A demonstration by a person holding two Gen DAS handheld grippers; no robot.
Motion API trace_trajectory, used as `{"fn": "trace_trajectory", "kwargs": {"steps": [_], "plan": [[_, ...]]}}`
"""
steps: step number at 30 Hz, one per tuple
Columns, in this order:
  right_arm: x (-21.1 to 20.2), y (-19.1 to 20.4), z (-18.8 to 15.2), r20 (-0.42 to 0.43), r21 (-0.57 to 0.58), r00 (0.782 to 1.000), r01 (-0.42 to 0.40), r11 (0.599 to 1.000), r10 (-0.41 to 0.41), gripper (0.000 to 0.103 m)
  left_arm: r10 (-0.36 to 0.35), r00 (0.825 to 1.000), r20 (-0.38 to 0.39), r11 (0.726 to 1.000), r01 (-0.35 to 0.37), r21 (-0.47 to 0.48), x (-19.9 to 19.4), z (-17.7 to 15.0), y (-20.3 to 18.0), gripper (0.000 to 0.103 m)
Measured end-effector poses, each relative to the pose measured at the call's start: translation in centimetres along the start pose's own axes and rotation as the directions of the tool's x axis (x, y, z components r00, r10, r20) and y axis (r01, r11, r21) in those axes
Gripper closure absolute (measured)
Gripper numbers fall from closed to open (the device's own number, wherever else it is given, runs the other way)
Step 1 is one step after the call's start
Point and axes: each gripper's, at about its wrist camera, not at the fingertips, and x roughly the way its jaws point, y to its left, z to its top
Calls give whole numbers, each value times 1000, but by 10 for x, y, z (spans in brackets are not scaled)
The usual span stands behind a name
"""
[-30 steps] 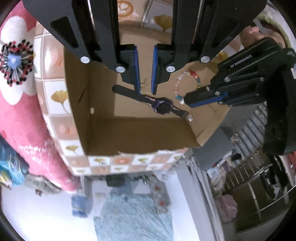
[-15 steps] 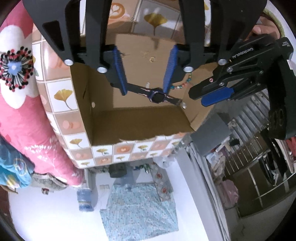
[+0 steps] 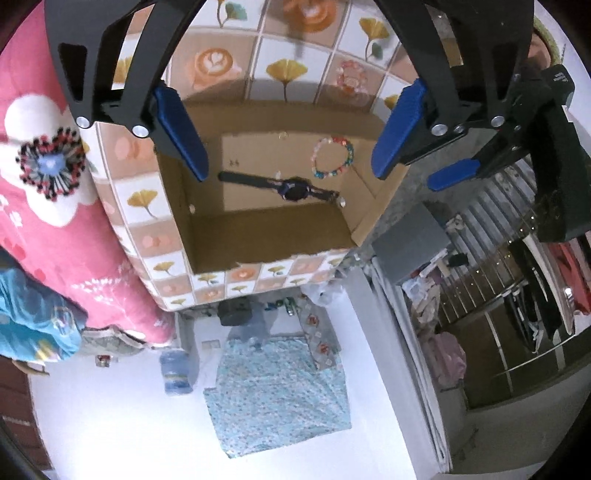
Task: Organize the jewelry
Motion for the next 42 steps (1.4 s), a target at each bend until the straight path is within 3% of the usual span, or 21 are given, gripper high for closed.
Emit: {"fn": "trace_trajectory", "kwargs": {"steps": [4,8,16,23,25,30,42], "plan": [[-2,0,-19,-31,3,999,44,999,-44,9,14,999,-35,1000,-14,2,-4,-20,-2,6],[7,-3,-47,-108,-25,986,122,992,-124,8,36,994,-103,999,-36,2,1,-49,-6,6],[42,-22,-114,-315,-81,912,249,965,-262,8,79,962,-261,997,-78,16,23,-113,-17,6],[58,-30,-147,-370,-117,877,283,952,-306,8,101,939,-328,995,-99,21,36,-151,-19,6],[59,-28,-154,-329,-154,878,314,937,-348,8,107,937,-333,994,-106,21,38,-157,-19,6],[57,-29,-162,-285,-145,896,312,939,-341,8,142,926,-351,990,-133,49,47,-166,-20,6],[57,-24,-158,-255,-151,909,299,942,-330,8,182,914,-363,983,-173,56,55,-172,-19,6]]}}
